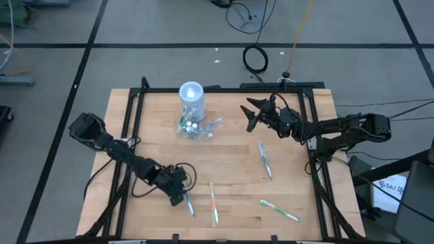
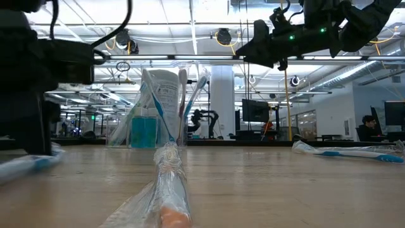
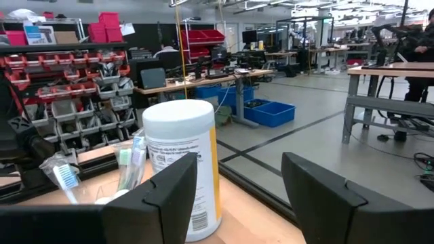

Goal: Pick & Place toothbrushing station
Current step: Put the blue toothbrush into the transparent organizer

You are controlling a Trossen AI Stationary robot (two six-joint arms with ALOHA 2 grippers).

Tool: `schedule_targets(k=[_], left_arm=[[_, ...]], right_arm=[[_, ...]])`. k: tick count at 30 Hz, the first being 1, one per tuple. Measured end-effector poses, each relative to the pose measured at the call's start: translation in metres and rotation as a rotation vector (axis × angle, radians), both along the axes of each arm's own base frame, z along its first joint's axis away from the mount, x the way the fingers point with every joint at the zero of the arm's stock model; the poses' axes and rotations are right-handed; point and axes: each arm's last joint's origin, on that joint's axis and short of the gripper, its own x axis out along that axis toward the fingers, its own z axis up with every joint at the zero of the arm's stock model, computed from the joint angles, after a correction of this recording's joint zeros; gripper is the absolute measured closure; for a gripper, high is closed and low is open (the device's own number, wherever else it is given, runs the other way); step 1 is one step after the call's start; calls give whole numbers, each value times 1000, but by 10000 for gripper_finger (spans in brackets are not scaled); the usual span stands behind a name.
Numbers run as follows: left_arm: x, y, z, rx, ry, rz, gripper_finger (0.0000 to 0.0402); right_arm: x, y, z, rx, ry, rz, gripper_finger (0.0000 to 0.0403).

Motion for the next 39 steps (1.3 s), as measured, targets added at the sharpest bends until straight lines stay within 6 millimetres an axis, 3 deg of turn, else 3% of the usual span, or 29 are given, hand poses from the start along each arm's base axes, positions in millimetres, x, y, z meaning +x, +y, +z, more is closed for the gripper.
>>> schedule_targets(k=[5, 9, 14, 18, 26, 33, 39], left_arm=[[5, 17, 6, 180, -62, -226, 227], [8, 36, 21, 232, -57, -228, 227], [11, 51, 56, 63, -42, 55, 227], [12, 47, 61, -186, 8, 307, 227], [11, 28, 32, -220, 171, 446, 227], [21, 28, 6, -194, 223, 546, 227], [26, 32, -1, -172, 224, 550, 227]], right_arm=[[0, 0, 0, -1, -3, 0, 195], [0, 0, 0, -1, -4, 1, 195], [0, 0, 0, -1, -3, 1, 195], [0, 0, 0, 1, -4, 2, 195], [0, 1, 0, 3, -1, 3, 195], [0, 1, 0, 2, -4, 4, 195], [0, 1, 0, 3, -4, 4, 195]])
